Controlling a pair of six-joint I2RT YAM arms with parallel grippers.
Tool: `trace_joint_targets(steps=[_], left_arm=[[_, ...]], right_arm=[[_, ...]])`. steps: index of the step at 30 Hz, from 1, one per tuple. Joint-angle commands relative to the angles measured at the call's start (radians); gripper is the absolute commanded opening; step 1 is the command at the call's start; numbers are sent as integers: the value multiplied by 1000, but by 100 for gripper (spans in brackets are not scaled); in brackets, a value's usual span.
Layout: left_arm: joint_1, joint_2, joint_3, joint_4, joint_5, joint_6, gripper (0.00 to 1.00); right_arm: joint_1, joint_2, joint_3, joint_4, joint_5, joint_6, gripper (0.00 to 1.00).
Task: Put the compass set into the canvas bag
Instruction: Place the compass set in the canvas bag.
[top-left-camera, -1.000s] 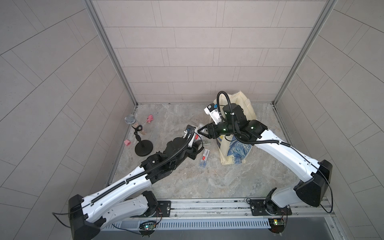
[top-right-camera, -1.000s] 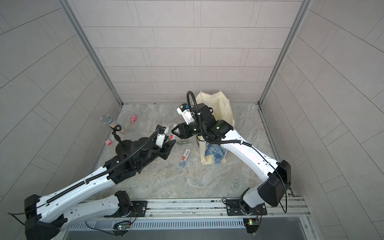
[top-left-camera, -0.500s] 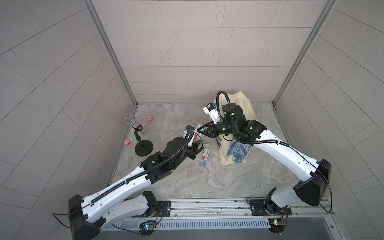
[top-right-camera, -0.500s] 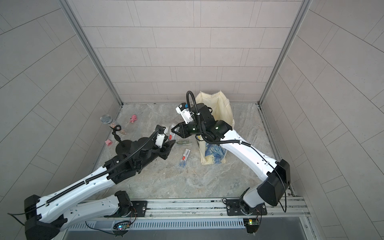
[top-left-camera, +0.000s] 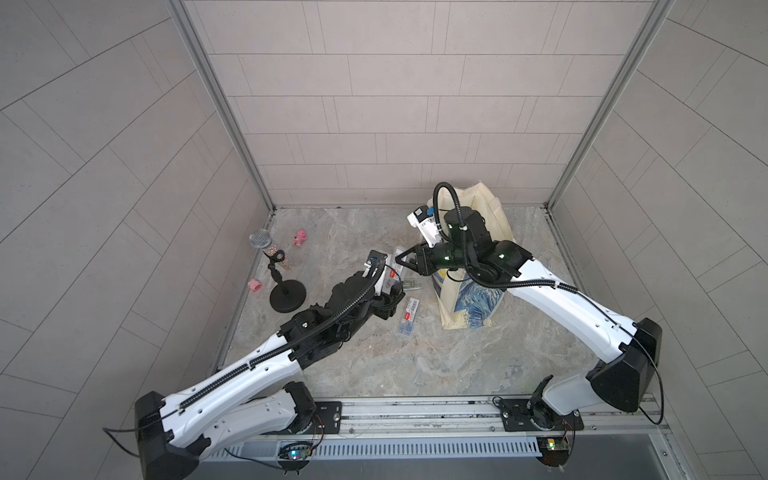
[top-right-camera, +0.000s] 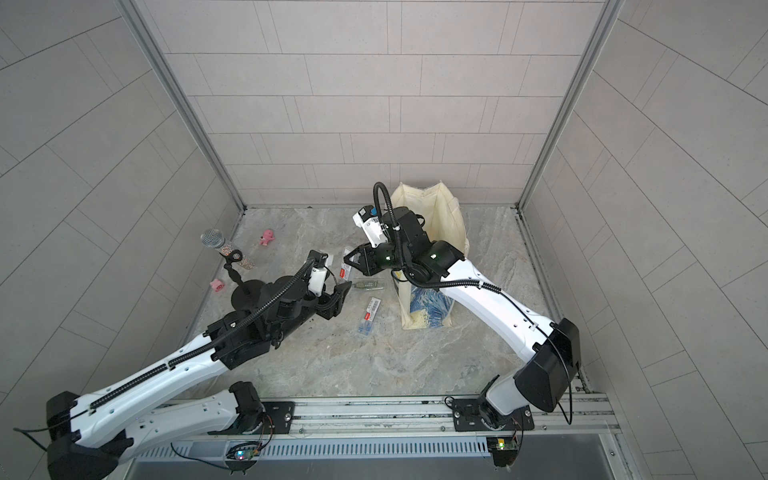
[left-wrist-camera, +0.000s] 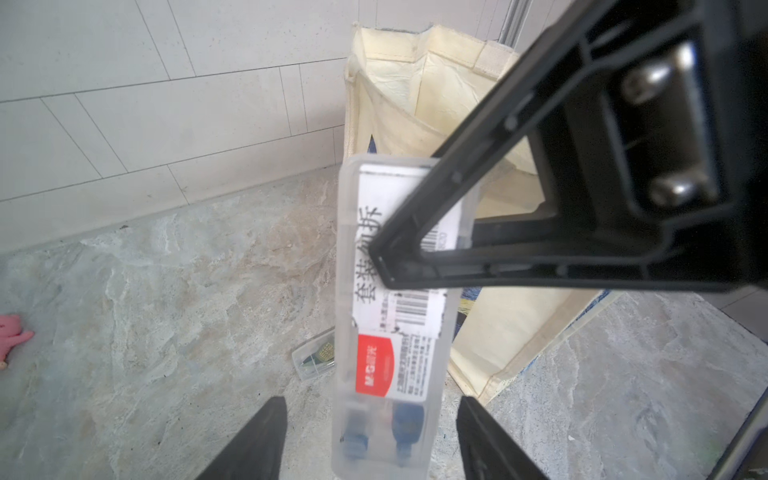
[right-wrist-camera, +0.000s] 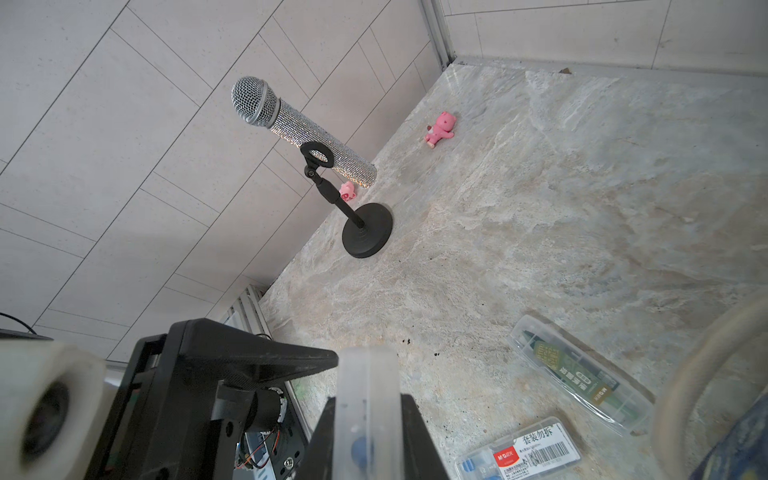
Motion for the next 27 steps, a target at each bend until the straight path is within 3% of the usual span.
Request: trace_joint_targets(steps=[1,13,27], left_arm=[[8,-25,-19,-27,-13,-13,72],[29,-84,-109,-38,0,-56,73],[71,-79,-141,-36,24,-65,73]], right_arm=[[1,-23,6,-5,27,-20,0],[-55,-58,146,-110,128,-106,0],[-398,-106,245,-183,249,-145,0]])
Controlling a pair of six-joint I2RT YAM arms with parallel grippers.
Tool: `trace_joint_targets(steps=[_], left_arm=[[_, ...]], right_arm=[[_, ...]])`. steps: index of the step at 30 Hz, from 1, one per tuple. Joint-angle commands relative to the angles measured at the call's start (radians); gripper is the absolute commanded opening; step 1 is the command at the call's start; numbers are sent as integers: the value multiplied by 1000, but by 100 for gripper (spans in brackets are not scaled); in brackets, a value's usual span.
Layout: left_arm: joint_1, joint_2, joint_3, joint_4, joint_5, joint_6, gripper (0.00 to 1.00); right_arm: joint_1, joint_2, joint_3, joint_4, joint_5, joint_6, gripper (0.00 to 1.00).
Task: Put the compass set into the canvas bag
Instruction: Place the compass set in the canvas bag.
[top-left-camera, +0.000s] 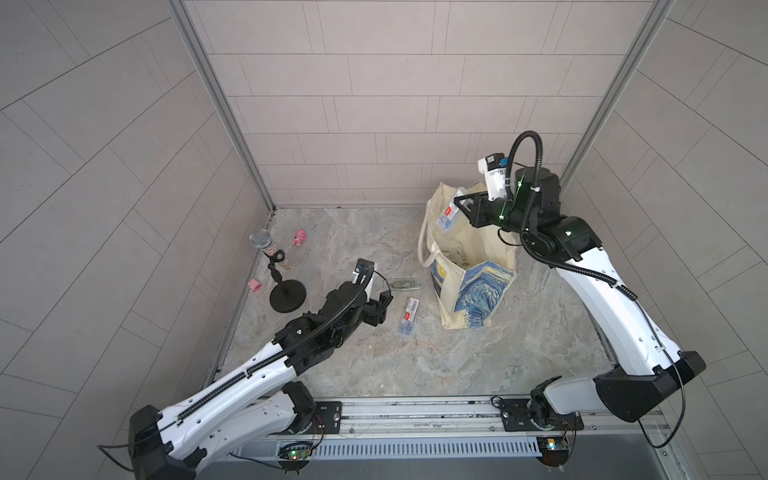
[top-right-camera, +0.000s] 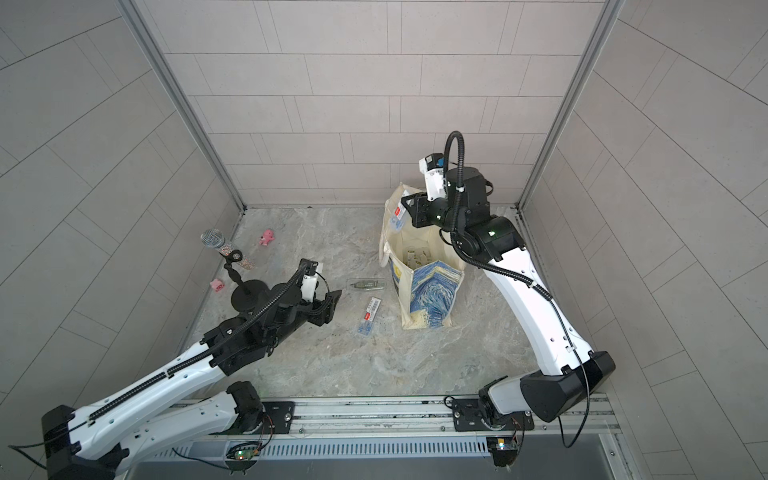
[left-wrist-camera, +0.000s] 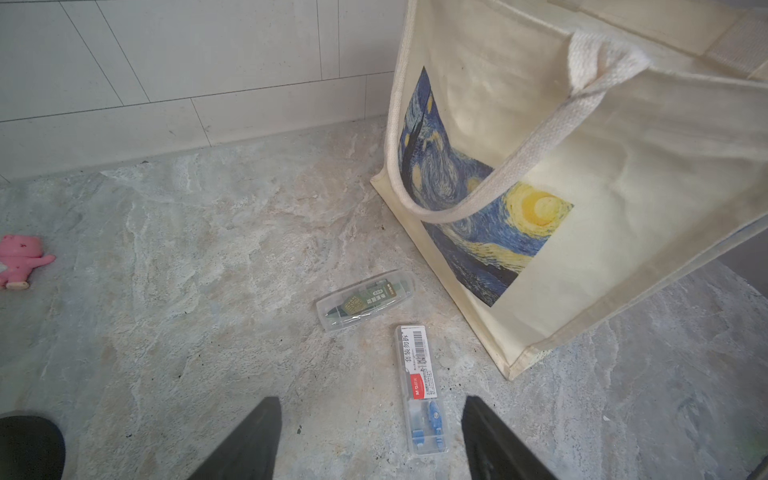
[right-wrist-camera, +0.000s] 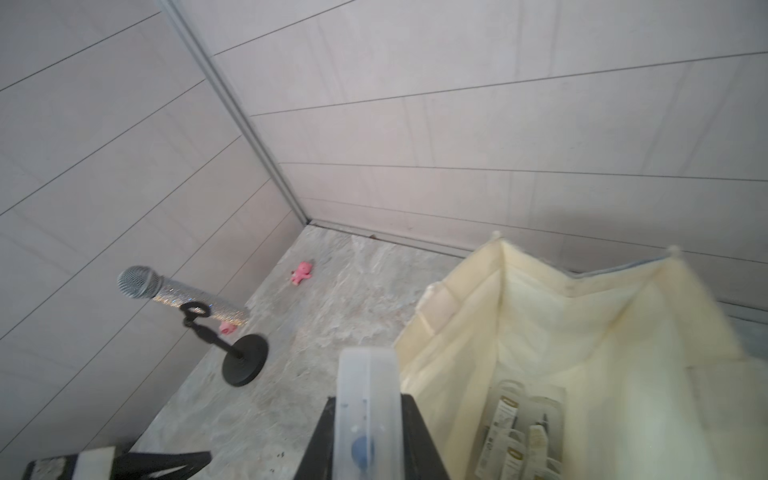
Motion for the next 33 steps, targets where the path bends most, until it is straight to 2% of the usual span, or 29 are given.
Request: trace_joint_targets(steps=[1,5,9,16,25,33], left_arm=[[11,-14,-23,2,4,-8,73],[37,-13,-39,-9,19,-40,73],[63,-12,-52,6,82,-48,73],[95,-7,-66,3,113,-50,73],[107,10,-52,-8,134,-48,73],[112,38,-46,4,144,-48,73]], right_arm=[[-65,-23,1,-38,51,-24,0],[-101,-17,4,-65,116,-53,0],[-112,7,31,-108,197,-92,0],[-123,83,73,-168,265,-126,0],[-118,158,46,-159,238,-104,0],[-56,254,34,-189,250,-113,0]])
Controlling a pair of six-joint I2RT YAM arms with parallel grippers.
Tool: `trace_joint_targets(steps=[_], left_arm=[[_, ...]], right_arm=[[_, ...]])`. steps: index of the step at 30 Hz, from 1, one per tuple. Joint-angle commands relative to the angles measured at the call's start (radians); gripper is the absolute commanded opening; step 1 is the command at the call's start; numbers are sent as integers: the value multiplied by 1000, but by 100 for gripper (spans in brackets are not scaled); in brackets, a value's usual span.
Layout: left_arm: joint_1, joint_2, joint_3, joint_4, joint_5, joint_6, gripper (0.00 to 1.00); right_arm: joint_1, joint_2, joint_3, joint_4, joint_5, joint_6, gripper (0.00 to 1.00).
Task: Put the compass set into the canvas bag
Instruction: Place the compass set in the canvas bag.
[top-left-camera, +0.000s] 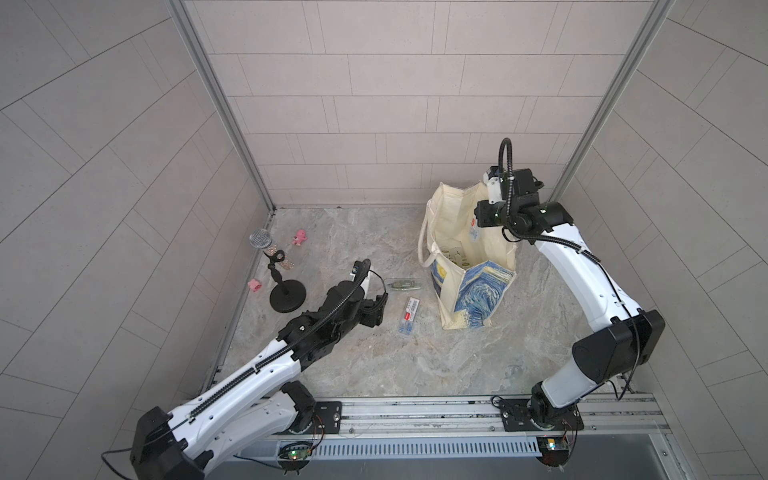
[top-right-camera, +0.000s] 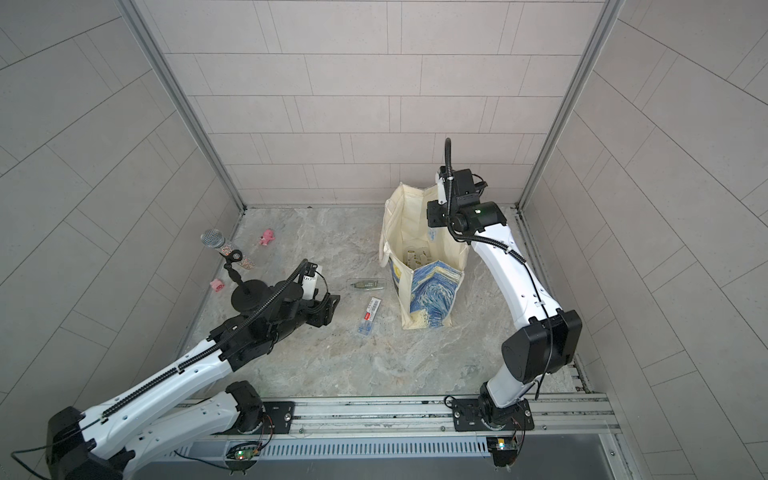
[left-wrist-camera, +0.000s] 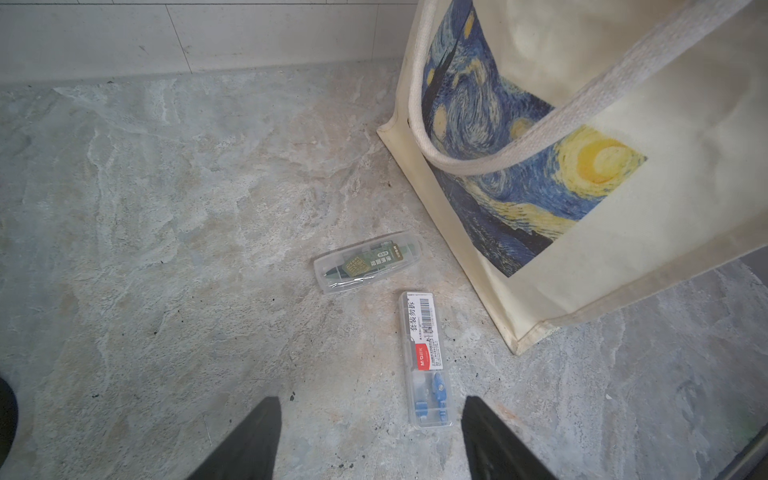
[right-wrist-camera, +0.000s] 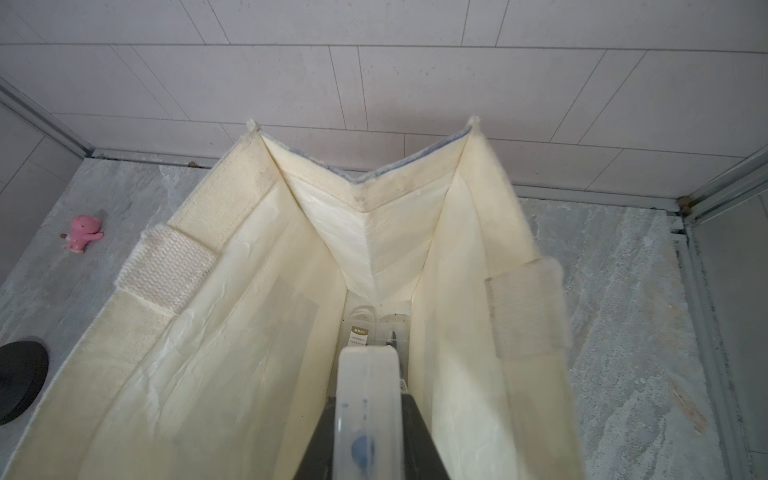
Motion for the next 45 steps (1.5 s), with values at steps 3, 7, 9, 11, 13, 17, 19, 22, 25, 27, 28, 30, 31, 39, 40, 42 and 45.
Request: trace_joint_targets(steps=[3,7,9,11,13,17,19,22,25,27,28,30,31,39,40,42,45], left_arm=[[7,11,6,9,8,0,73],[8,9,5,5,7,0,73],[8,5,4,2,6,-3,73],[8,2,4,2,5,-3,73],[8,-2,2,3,3,-3,73],[8,1,-2,1,6,-4,73],[8,-1,-4,-2,5,-4,73],[8,-6,-10,2,-1,-4,73],[10,-2,-3,3,0,-5,74],[10,-1,2,-1,1,-5,73],[10,-2,2,-2,1,-5,74],[10,-8,-1,-7,-4,-7,73],[10,-12,-2,-8,-7,-7,73],[10,-6,-4,-4,-9,-10,73],[9,-5,-4,-2,-7,-10,73],[10,0,-2,-1,-4,-10,73],[10,-2,-4,-1,-6,-12,73]], right_arm=[[31,52,-11,-33,31,-12,0],[31,80,-42,-28,41,-10,0],[31,98,-54,-22,42,-9,0],[30,119,-58,-21,40,-7,0],[28,137,-60,-22,37,-6,0],[27,163,-65,-25,33,-4,0],[25,174,-65,-27,33,-3,0],[22,193,-66,-29,30,-4,0],[20,215,-58,-36,22,-1,0],[20,232,-52,-40,22,1,0],[20,239,-49,-42,21,3,0],[20,258,-36,-55,17,12,0],[19,267,-27,-64,17,14,0],[17,327,17,-129,23,16,0],[17,330,17,-131,26,17,0],[17,333,15,-134,30,16,1],[17,330,18,-141,37,16,9]])
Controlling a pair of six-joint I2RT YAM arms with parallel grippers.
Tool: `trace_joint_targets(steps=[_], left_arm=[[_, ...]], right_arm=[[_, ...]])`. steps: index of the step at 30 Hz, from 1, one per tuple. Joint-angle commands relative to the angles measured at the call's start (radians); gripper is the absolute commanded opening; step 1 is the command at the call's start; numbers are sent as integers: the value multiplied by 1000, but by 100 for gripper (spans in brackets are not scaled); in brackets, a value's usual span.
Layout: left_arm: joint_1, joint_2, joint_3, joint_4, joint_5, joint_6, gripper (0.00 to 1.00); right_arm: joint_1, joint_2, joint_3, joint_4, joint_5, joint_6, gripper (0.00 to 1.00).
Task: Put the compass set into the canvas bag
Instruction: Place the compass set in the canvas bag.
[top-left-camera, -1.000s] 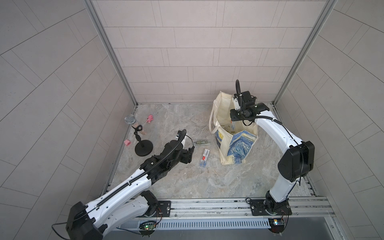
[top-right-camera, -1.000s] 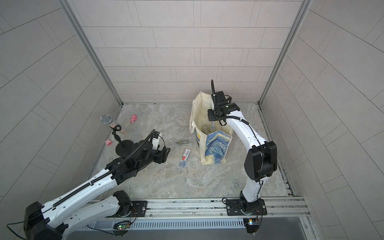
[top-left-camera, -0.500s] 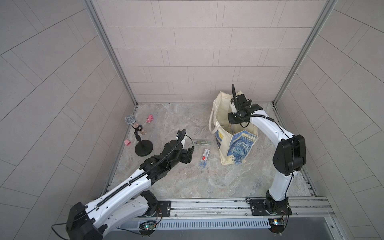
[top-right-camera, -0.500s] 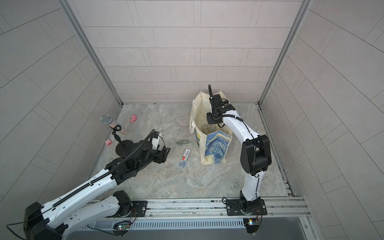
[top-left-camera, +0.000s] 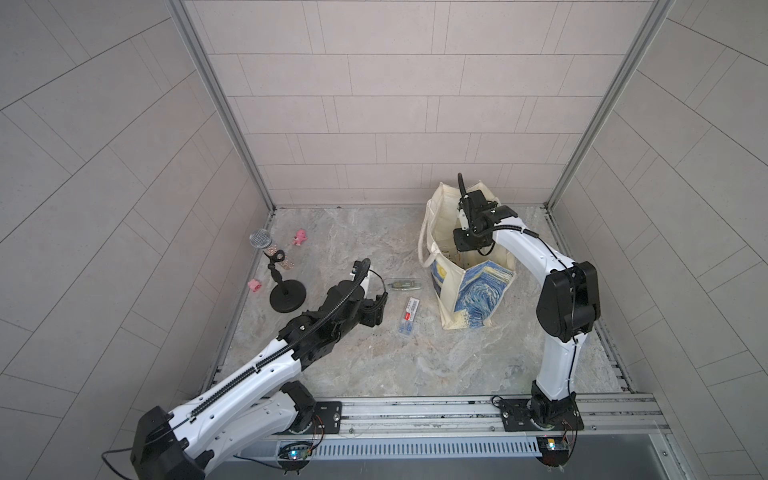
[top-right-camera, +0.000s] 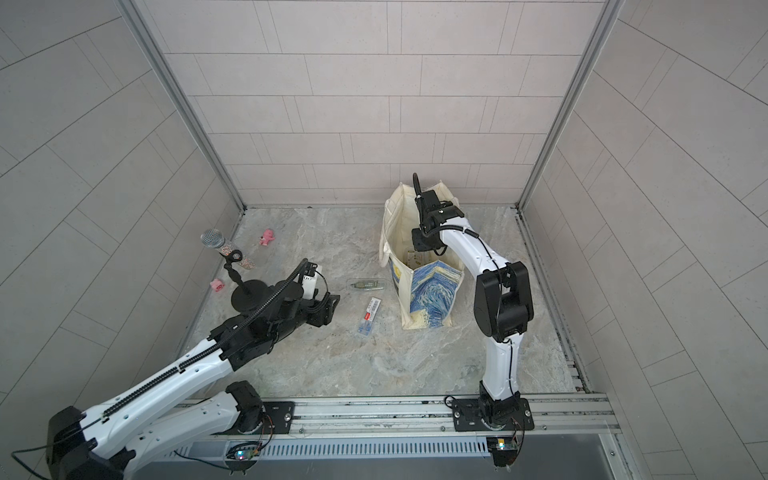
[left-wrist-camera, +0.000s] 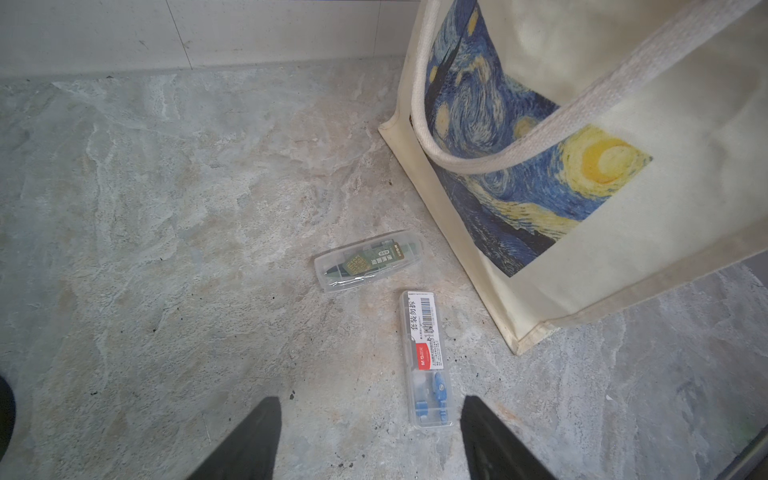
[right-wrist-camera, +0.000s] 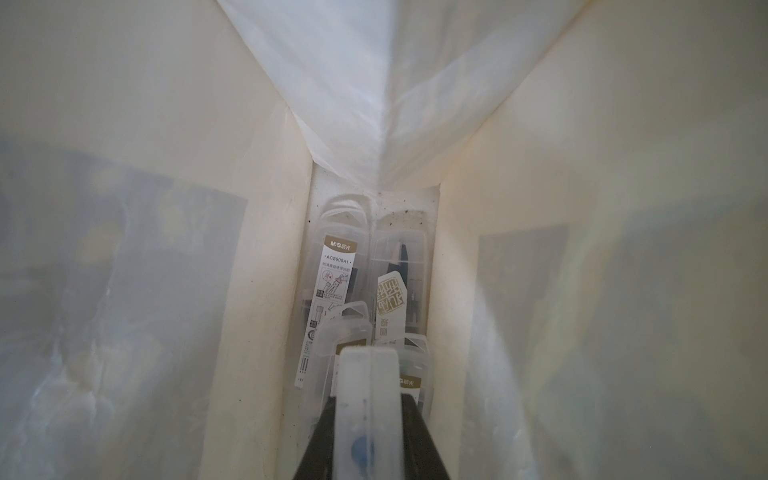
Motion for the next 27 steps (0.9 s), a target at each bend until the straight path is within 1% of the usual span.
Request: trace_joint_targets(steps=[1,9,17,22,27], left_arm=[[5,-2,-4,0,-7,-5,73],[4,-5,-5,-1,-7,-5,73],[5,-5,-7,2,-6,-5,73],[5,-2,-5,3,-3,-4,73],[5,1,-4,2,-4,-2,74]], right_arm=[[-4,15,18,-44,20,7,12],[-4,-22,34,-54,14,5,36],[-4,-77,56,-51,-3,5,45],[-4,-113,56,-39,-11,4,47],[-3,-182,56,-33,-12,2,48]])
